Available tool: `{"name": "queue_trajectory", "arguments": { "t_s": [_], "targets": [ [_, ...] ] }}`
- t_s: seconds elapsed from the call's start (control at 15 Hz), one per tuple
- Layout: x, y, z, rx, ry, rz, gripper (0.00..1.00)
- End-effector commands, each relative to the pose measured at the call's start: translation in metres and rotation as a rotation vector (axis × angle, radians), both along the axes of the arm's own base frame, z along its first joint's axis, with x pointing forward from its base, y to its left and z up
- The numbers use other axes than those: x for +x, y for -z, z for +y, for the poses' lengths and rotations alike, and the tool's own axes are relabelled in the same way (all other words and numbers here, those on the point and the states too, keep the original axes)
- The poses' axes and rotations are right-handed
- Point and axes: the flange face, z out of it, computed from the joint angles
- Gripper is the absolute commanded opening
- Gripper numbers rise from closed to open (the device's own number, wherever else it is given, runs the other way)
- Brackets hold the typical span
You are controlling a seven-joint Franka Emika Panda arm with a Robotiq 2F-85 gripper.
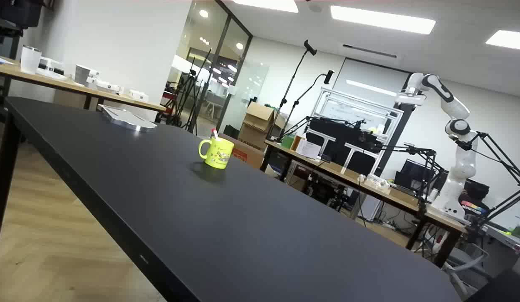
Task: Put the marker on the table
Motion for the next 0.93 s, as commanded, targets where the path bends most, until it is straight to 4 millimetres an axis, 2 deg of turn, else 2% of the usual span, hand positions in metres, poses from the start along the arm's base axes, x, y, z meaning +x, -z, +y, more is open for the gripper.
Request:
{"name": "queue_trajectory", "arguments": {
  "t_s": [0.0,0.53,0.67,0.8,0.87],
  "targets": [
    [0.0,0.0,0.0,0.0,0.0,0.001,1.0],
    [0.0,-0.001,0.0,0.0,0.0,0.0,1.0],
    [0.024,0.009,0.015,0.001,-0.075,0.006,1.0],
    [0.057,0.025,0.047,0.007,-0.183,0.023,1.0],
    [0.075,0.034,0.073,0.01,-0.261,0.024,1.0]
  ]
}}
